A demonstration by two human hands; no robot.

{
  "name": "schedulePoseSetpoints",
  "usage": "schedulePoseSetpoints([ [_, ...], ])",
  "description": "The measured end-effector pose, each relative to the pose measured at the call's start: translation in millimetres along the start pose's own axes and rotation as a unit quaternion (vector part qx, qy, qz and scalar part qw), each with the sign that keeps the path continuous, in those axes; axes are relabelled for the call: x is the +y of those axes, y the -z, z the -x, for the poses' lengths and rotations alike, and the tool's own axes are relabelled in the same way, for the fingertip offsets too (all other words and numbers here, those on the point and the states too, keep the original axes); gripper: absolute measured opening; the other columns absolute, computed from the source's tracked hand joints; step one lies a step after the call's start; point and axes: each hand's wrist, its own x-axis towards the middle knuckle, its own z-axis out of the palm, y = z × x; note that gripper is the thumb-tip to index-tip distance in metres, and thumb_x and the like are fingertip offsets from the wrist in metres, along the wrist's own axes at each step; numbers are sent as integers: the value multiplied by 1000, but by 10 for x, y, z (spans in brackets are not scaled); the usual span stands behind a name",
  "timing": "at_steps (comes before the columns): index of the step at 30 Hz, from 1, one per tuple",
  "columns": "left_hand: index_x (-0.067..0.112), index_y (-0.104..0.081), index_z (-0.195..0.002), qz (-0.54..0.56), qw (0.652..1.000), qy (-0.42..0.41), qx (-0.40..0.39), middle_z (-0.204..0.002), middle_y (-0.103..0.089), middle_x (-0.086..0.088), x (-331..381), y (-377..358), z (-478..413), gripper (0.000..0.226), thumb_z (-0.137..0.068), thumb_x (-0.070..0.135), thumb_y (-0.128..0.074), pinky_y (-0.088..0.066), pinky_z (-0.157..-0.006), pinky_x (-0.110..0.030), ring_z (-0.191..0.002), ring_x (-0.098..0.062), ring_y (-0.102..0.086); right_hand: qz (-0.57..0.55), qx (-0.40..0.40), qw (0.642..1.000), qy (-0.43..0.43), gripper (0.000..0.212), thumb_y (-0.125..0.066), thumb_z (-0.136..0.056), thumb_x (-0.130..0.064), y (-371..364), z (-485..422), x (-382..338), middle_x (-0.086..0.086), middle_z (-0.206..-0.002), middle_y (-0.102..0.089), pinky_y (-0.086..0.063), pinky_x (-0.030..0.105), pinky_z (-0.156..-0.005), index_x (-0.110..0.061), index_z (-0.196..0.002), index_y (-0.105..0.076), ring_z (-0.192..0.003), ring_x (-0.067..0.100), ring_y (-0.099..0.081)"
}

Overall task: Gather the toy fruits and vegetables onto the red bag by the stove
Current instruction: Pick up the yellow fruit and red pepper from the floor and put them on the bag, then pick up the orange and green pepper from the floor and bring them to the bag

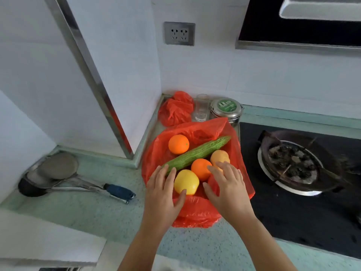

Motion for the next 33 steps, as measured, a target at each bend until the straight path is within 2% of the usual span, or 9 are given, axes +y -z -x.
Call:
schedulePoseSetpoints([
  [5,5,-52,-122,-38,996,55,53,-126,-54,-17,398,240,380,52,-83,40,-50,-44,-95,-48,-122,-33,-45,-35,-12,997,68,41,-58,-77,-34,255,198,22,10,-118,-59,-40,59,-91,-14,-113,-59,-115,35,-49],
  [9,6,-50,-123,-80,987,109,83,-125,-56,-18,743,361,808,52,-83,39,-48,-43,-95,-48,-121,-34,-45,-70,-25,988,133,45,-47,-81,-40,448,423,85,9,-117,-59,-38,53,-94,-13,-114,-59,-115,32,-49],
  [14,6,-52,-121,-130,969,177,113,-123,-57,-17,1128,535,1343,47,-83,35,-49,-41,-98,-45,-121,-34,-45,-124,-63,968,208,46,-44,-81,-40,563,731,-5,10,-120,-59,-40,58,-94,-13,-115,-59,-116,35,-49],
  [19,9,-51,-122,-180,943,248,127,-125,-56,-14,1387,759,1837,47,-84,36,-48,-33,-102,-40,-123,-31,-43,-171,-102,937,288,44,-44,-82,-37,604,980,-225,9,-121,-59,-37,56,-97,-13,-116,-59,-117,32,-48],
  [22,10,-50,-122,-200,925,288,150,-125,-56,-13,1479,887,2090,47,-84,36,-47,-36,-101,-44,-123,-31,-44,-201,-110,919,322,42,-45,-82,-35,636,1154,-428,10,-118,-61,-38,56,-96,-11,-114,-60,-116,32,-49],
  [26,8,-54,-121,-227,895,346,168,-125,-57,-13,1615,1059,2499,47,-84,36,-45,-40,-100,-46,-123,-32,-45,-205,-125,888,393,38,-53,-82,-31,621,1465,-699,12,-117,-62,-33,52,-97,-10,-113,-60,-113,34,-53],
  [29,8,-56,-120,-254,868,387,178,-124,-57,-11,1745,1178,2848,48,-84,37,-45,-35,-101,-41,-122,-30,-46,-227,-150,857,438,39,-53,-82,-32,627,1722,-888,13,-116,-62,-43,59,-91,-10,-113,-60,-111,33,-55],
  [33,12,-52,-120,-271,838,426,206,-124,-58,-10,2000,1284,3311,45,-83,37,-49,-31,-100,-38,-120,-30,-48,-240,-178,817,493,41,-47,-84,-35,718,2194,-1061,11,-114,-63,-45,50,-92,-9,-113,-60,-109,31,-56],
])
